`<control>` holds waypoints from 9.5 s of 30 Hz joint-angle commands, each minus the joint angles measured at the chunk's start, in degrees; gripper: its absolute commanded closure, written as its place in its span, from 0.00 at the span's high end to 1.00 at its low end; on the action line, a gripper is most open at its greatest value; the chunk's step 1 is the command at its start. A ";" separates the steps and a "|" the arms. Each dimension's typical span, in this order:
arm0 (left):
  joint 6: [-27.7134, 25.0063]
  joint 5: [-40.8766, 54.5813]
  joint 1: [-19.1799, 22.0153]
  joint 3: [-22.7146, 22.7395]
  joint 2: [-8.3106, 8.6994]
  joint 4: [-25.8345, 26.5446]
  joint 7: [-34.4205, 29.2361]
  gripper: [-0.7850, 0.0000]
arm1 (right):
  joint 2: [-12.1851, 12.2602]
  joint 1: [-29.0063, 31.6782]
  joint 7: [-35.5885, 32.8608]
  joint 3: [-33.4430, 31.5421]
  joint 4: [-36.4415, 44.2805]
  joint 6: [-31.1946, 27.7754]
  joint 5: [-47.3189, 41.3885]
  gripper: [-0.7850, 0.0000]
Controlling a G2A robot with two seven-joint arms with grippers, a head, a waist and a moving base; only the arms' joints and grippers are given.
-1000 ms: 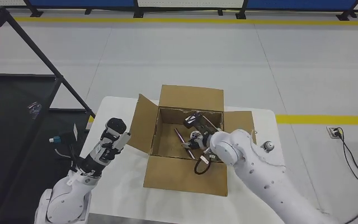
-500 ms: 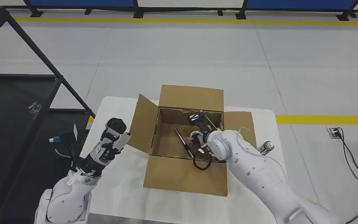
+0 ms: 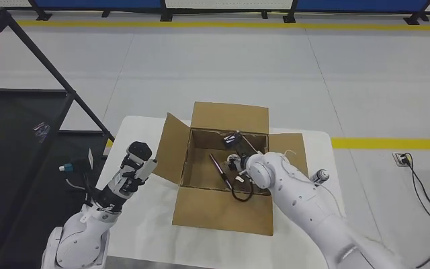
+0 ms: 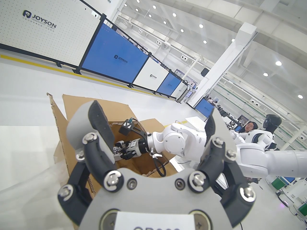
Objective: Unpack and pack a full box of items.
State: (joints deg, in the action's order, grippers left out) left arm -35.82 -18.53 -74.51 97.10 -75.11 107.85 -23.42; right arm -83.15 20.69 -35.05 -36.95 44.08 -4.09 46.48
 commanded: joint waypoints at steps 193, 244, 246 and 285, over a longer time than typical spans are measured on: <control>2.67 0.11 -9.18 8.34 1.69 3.22 12.36 1.00 | -6.61 -5.92 -18.03 7.01 -3.21 3.72 -5.55 0.46; 2.67 0.11 -9.18 8.34 1.69 3.22 12.36 1.00 | -22.31 -10.29 -9.91 9.57 -35.19 5.54 -5.84 0.22; 2.67 0.11 -9.18 8.34 1.69 3.22 12.36 1.00 | -22.32 -10.19 -9.79 9.46 -35.37 5.66 -5.68 0.14; 2.67 0.11 -9.18 8.34 1.69 3.22 12.36 1.00 | -16.70 -14.13 -2.43 2.14 -31.58 -18.51 -10.00 0.00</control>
State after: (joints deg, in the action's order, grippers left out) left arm -33.15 -18.42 -83.69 105.44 -73.42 111.07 -11.05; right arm -100.12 6.45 -38.06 -34.68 12.16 -21.72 36.39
